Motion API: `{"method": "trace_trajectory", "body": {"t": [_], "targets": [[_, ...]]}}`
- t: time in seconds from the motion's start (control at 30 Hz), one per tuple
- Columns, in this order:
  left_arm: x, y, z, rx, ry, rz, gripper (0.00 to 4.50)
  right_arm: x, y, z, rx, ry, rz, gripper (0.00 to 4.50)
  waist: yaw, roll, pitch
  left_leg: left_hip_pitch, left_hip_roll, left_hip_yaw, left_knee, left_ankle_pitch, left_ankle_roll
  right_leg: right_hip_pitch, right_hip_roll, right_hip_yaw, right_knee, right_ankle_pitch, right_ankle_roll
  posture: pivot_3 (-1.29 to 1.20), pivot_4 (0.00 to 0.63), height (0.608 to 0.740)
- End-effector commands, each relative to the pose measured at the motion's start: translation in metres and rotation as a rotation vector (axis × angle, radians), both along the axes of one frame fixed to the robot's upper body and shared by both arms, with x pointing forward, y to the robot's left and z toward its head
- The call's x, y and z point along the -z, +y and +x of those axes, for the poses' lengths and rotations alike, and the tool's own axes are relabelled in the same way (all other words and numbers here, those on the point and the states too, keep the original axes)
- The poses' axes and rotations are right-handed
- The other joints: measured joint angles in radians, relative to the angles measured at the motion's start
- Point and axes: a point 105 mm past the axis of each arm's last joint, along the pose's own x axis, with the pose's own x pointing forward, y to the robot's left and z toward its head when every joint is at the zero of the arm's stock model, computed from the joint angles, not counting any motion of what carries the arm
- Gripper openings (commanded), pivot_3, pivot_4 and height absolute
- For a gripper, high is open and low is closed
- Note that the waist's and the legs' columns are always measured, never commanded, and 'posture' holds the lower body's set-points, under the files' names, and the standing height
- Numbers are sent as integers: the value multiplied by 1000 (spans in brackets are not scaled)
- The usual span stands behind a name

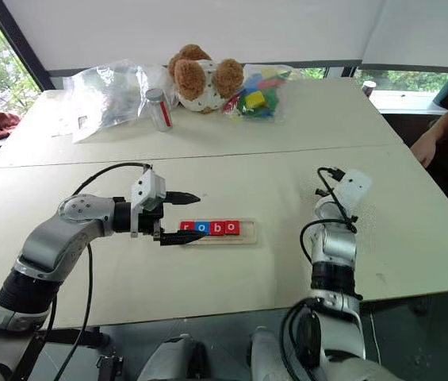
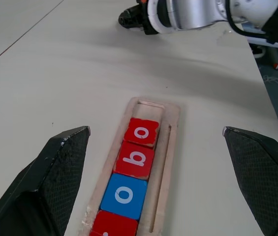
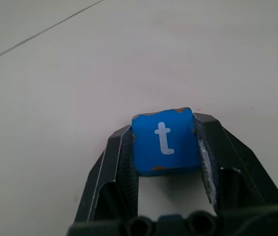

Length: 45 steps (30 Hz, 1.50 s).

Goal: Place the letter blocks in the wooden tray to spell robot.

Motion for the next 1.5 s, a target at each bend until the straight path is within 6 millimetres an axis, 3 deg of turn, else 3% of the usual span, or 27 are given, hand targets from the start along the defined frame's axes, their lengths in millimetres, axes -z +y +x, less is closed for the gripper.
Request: {"method": "trace_trajectory", "body": {"t": [0.03,0.17,0.23,0.53,0.73,0.77,0.97,1.07,1.27,1.5], "targets": [[-10,8,2,-2,-52,8,4500,-18,62,-22,-432,-22,-5,1233,3,1,1,0,0,0,0,0,0,0,0,0,0,0,0,0,150,740],[-9,12,4,2,-55,28,4500,-11,85,-62,-666,45,-17,1233,11,1,1,-1,1,-1,-1,0,1,-1,1,-1,-2,0,0,0,150,740],[-9,14,4,6,-54,38,4500,-7,89,-72,-701,64,-20,1233,14,1,1,-1,0,-1,1,-1,1,1,0,-1,-2,0,0,0,150,740],[-10,15,5,12,-55,48,4500,2,89,-71,-602,109,-8,1233,19,1,1,-1,0,-1,2,-1,1,1,-1,-1,-2,0,0,0,150,740],[-10,16,6,14,-58,53,4500,0,91,-70,-609,103,-25,4122,35,1,1,-1,0,-1,2,-1,1,1,-1,-1,-2,0,0,0,150,740],[-11,17,6,14,-59,55,4500,-5,92,-69,-631,85,-41,4436,38,1,1,-1,-1,-1,2,-1,1,2,-1,-1,-2,0,0,0,150,740],[-15,29,10,3,-69,80,4500,-44,94,-70,-875,-40,-118,4436,36,1,1,-1,-1,-1,2,-1,1,2,-1,-2,-3,0,0,0,150,740],[-17,38,10,4,-69,103,4500,-56,61,-63,-1045,-15,-232,4436,36,1,2,-1,-1,0,2,-1,2,2,0,-3,-4,0,0,0,150,740],[-18,46,8,31,-58,142,4500,-37,23,-69,-1396,135,-372,4436,36,0,2,-1,-1,-1,2,-2,4,5,0,-5,-7,0,0,0,150,740],[-14,56,6,0,-42,169,4500,-18,21,-56,-1543,176,-370,4436,30,0,3,0,0,1,3,-2,4,4,0,-3,-4,0,0,0,150,740]]}}
